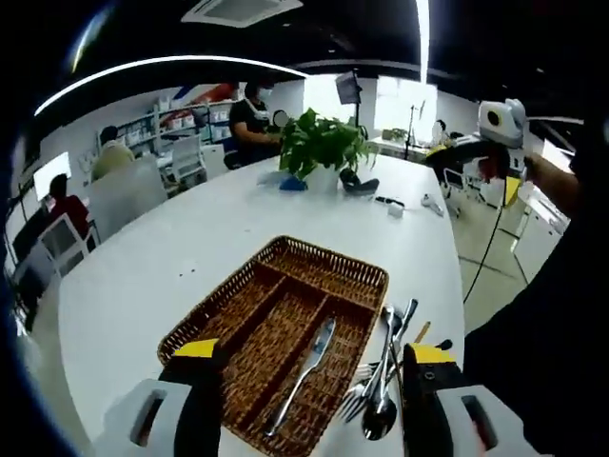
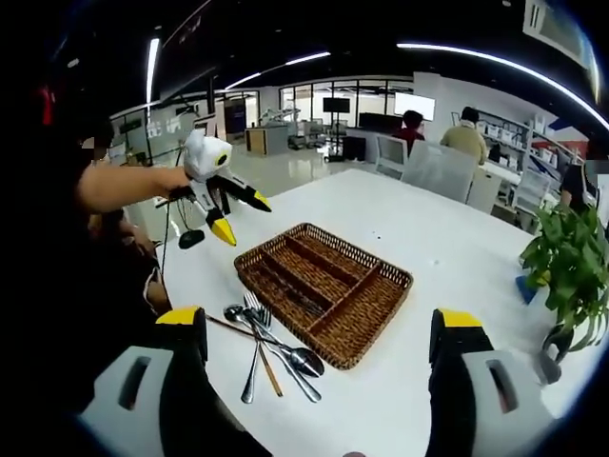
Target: Arrange the knives, forks, and spoons in their matching storage slots by inserting each utensil handle-first until every utensil is classified and aligned in the correct compartment
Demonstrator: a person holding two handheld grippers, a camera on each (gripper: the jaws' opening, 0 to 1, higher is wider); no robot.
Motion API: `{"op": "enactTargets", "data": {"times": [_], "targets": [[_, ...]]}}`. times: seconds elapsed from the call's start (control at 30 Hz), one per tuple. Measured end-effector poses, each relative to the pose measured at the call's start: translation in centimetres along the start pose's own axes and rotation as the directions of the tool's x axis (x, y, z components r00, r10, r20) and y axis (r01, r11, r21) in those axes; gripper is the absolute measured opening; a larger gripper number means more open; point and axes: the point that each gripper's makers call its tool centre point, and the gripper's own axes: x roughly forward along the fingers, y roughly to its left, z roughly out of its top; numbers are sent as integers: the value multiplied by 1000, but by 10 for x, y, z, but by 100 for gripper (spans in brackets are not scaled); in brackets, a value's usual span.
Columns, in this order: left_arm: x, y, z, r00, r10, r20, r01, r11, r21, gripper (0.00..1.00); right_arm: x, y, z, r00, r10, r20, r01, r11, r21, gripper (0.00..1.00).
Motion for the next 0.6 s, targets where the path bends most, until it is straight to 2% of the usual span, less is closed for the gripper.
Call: {"op": "enactTargets", "data": {"times": [0.03, 0.07, 0.17, 0.23, 0.43, 0.53, 0.6], "targets": [[-6, 0, 2, 1000, 22, 13, -22, 1000, -4, 97, 0, -1, 2, 1000, 1, 4, -1, 1000, -3, 99], [-9, -2, 5, 999, 35, 26, -35, 999, -8, 100, 0, 0, 5, 1000, 5, 9, -5, 1000, -8, 99], [-25, -14, 16, 995, 43, 88, -43, 999, -6, 100, 1, 1, 8, 1000, 16, 18, -16, 1000, -18, 99], [-33, -23, 18, 993, 50, 104, -51, 999, 10, 100, 2, 2, 7, 1000, 21, 13, -21, 1000, -22, 99], [-47, -40, 18, 988, 85, 131, -90, 995, 38, 100, 2, 1, 3, 1000, 20, 9, -20, 1000, -18, 99], [-53, -43, 10, 984, 119, 135, -125, 991, 37, 100, 1, 0, -1, 1000, 19, 4, -19, 1000, -18, 99], [-58, -40, 8, 977, 143, 159, -150, 988, 33, 100, 0, 1, -2, 1000, 16, 4, -16, 1000, -17, 99]]}}
